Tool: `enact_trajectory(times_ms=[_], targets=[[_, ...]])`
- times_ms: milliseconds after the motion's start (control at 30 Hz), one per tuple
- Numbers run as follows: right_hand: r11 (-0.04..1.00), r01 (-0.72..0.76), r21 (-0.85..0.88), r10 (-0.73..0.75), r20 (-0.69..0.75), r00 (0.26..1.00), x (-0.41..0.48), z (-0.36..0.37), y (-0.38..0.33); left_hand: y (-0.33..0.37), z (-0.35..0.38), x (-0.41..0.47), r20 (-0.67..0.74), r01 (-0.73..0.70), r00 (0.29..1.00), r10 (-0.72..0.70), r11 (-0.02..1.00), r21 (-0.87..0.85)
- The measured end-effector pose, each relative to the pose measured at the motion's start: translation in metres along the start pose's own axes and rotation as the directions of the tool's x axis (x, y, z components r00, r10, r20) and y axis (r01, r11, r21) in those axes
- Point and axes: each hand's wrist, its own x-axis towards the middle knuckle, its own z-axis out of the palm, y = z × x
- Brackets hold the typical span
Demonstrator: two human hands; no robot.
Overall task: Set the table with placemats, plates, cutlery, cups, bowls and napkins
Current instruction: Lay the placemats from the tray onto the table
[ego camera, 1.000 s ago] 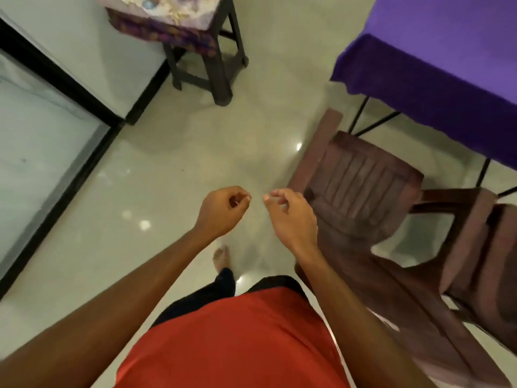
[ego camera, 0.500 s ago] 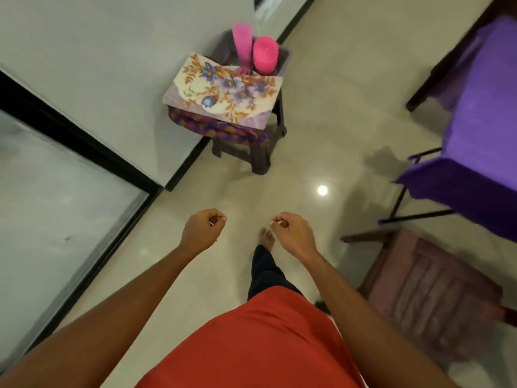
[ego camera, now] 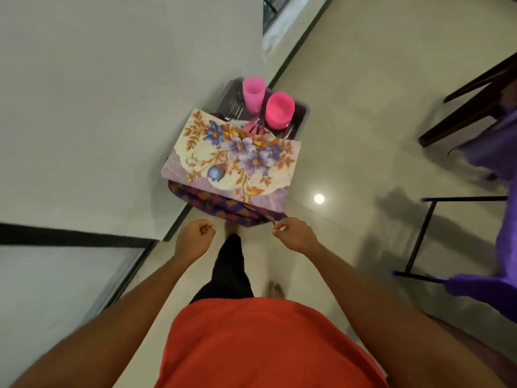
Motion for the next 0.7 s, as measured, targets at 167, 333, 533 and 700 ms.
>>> enact_trajectory(times_ms=[167, 333, 533, 700], targets=[[0.978, -0.154, 0.142, 0.169, -0.102, 0.980, 0.085, -0.036, -0.038, 0.027, -0.031, 0.127, 0.070, -0.008, 0.998, 0.007, 1.000, 0.015], [0.894, -0.302, 0.330, 0.357, -0.121, 0.926, 0.148, -0.059, -0.060, 0.042, -0.068, 0.228, 0.088, 0.009, 0.996, -0.013, 0.998, 0.055], [0.863, -0.330, 0.382, 0.450, -0.285, 0.846, 0.213, -0.082, -0.065, 0.064, -0.083, 0.326, 0.141, -0.109, 0.987, 0.076, 0.963, 0.246], [0.869, -0.332, 0.366, 0.468, -0.396, 0.790, 0.276, -0.097, -0.065, 0.091, -0.065, 0.402, 0.251, -0.247, 0.955, 0.157, 0.891, 0.381]])
